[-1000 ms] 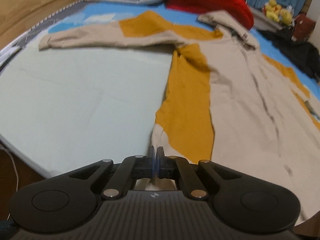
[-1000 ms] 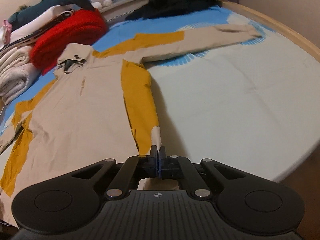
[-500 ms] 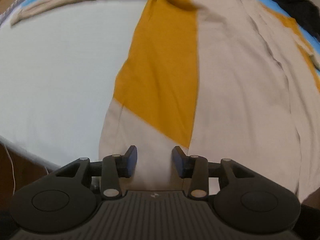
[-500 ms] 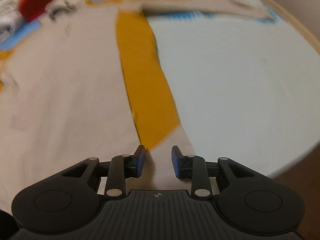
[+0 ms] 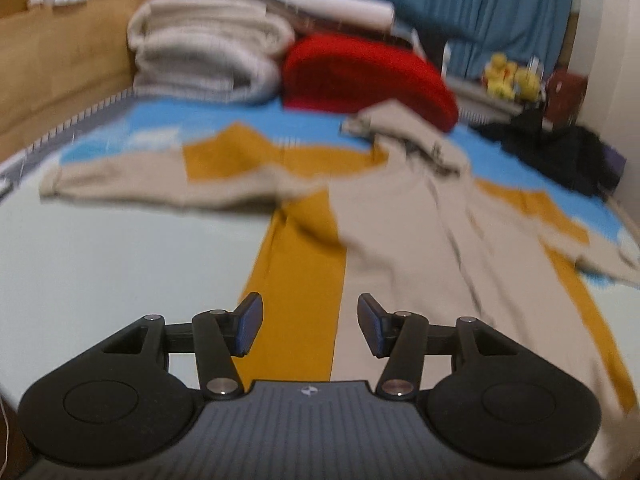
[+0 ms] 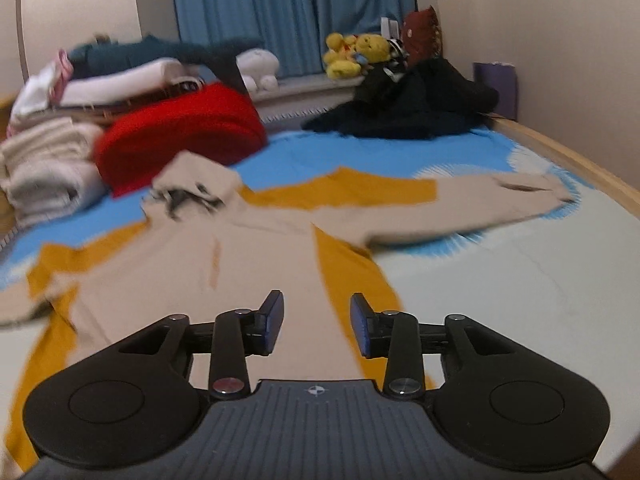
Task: Fold large clothes
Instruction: 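Move the left tool to the sleeve cuff and close on it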
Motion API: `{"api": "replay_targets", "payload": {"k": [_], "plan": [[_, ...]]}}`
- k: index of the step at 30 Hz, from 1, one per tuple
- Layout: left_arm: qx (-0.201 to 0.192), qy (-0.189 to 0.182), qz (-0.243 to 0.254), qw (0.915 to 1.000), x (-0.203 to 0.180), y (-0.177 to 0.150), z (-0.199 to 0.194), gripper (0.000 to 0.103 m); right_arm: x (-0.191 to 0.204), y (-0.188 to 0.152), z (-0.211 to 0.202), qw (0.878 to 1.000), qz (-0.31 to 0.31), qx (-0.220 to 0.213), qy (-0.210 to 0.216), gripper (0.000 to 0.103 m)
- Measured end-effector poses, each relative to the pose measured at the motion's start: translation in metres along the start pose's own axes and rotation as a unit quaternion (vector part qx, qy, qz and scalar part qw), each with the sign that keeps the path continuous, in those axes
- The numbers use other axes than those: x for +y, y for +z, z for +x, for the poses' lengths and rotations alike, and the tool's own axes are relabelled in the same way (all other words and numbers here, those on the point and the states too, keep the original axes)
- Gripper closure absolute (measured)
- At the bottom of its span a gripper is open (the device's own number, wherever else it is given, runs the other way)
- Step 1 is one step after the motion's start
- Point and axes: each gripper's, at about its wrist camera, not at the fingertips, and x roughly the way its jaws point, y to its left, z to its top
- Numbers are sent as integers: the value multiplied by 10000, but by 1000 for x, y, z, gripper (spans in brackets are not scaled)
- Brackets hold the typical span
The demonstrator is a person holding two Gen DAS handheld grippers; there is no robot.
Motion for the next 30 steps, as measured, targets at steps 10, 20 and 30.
{"api": "replay_targets", "payload": {"k": [10, 20, 30], "plan": [[-584, 287, 228, 9976, 26, 103, 72, 45, 83, 44, 49, 9973, -292, -571, 349, 62], [-145, 970, -646, 9931, 165, 116, 184, 54, 118, 54, 98, 9973, -254, -566, 389, 62], [208, 1476, -2415, 9589, 321, 108, 249, 41, 143, 29, 160, 9986, -305, 106, 417, 62]]}}
